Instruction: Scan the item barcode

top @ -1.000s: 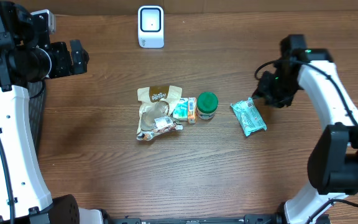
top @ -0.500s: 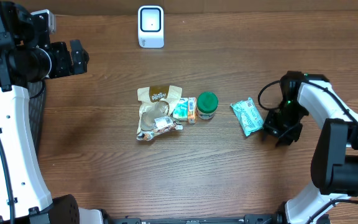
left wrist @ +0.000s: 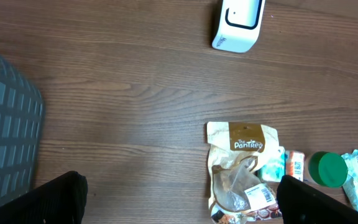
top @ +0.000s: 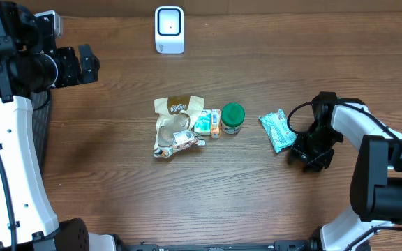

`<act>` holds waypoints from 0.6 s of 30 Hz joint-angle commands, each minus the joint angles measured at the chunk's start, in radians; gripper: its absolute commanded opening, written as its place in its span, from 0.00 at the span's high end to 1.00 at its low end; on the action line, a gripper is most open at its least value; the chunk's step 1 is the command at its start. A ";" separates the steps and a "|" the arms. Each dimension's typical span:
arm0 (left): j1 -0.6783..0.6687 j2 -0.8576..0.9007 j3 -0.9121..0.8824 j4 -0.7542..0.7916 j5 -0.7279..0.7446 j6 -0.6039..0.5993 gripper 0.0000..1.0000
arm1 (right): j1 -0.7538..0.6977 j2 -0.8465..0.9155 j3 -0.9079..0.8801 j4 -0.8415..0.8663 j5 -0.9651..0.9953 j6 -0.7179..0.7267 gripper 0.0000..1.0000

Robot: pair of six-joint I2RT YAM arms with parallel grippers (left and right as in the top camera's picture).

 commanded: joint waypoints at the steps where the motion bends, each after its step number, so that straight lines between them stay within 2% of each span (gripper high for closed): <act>1: 0.004 0.000 0.008 0.000 0.009 -0.013 0.00 | 0.003 0.010 -0.017 0.124 0.009 0.015 0.58; 6: 0.004 0.001 0.008 0.000 0.009 -0.013 0.00 | 0.002 0.010 -0.011 0.312 0.025 0.014 0.58; 10: 0.004 0.001 0.008 0.000 0.009 -0.013 0.00 | 0.002 0.010 0.057 0.362 0.024 -0.002 0.59; 12: 0.004 0.001 0.008 0.000 0.009 -0.013 0.00 | 0.002 0.010 0.110 0.317 0.009 -0.035 0.58; 15: 0.004 0.000 0.008 0.000 0.009 -0.013 0.00 | 0.002 0.010 0.318 0.085 -0.031 -0.079 0.58; 18: 0.004 0.001 0.008 0.000 0.009 -0.013 0.00 | 0.002 0.010 0.430 -0.031 -0.052 -0.092 0.57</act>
